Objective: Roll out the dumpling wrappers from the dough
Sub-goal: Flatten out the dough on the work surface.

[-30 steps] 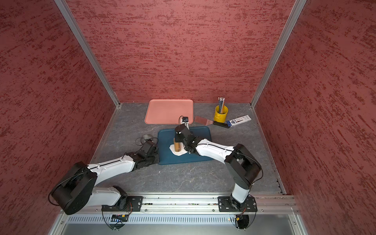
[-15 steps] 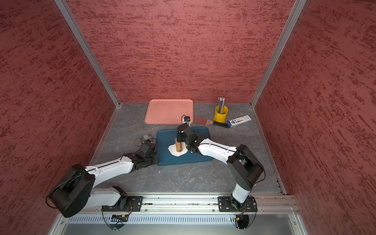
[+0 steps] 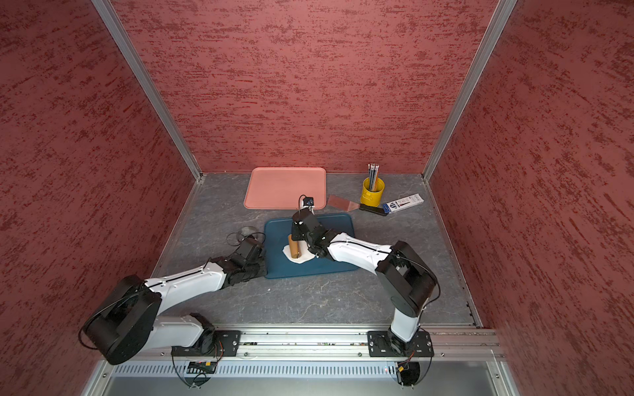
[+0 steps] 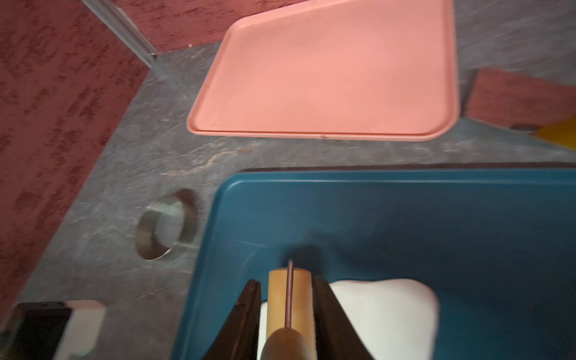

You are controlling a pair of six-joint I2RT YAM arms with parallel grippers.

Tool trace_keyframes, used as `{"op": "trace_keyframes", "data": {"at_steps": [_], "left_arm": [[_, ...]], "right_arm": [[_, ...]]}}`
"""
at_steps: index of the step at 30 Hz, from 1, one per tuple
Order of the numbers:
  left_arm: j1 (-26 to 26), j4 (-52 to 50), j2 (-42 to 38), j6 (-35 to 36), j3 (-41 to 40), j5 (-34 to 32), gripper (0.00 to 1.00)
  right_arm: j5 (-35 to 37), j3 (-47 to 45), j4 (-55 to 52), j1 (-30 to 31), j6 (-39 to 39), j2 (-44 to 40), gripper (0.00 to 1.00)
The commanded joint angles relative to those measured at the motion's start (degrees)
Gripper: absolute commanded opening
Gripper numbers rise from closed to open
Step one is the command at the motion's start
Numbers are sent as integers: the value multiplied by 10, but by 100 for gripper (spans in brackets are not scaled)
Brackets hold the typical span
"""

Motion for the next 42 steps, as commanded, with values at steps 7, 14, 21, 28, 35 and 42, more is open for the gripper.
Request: {"op": "trace_keyframes", "data": {"at_steps": [7, 14, 21, 28, 35, 42], "left_arm": [[5, 0, 13, -7, 2, -31, 0], [5, 7, 14, -14, 4, -28, 0], [5, -6, 6, -9, 6, -37, 0], [5, 4, 12, -9, 4, -33, 0], [5, 2, 13, -1, 6, -35, 0], [5, 13, 15, -2, 6, -37, 0]], "right_arm": [[69, -104, -250, -66, -32, 8, 0], [-36, -81, -176, -10, -13, 37, 0], [-172, -121, -57, -51, 24, -35, 0], [-240, -135, -6, -126, 60, -131, 0], [-90, -129, -69, -138, -25, -107, 0], [-185, -143, 34, -118, -5, -68, 0]]}}
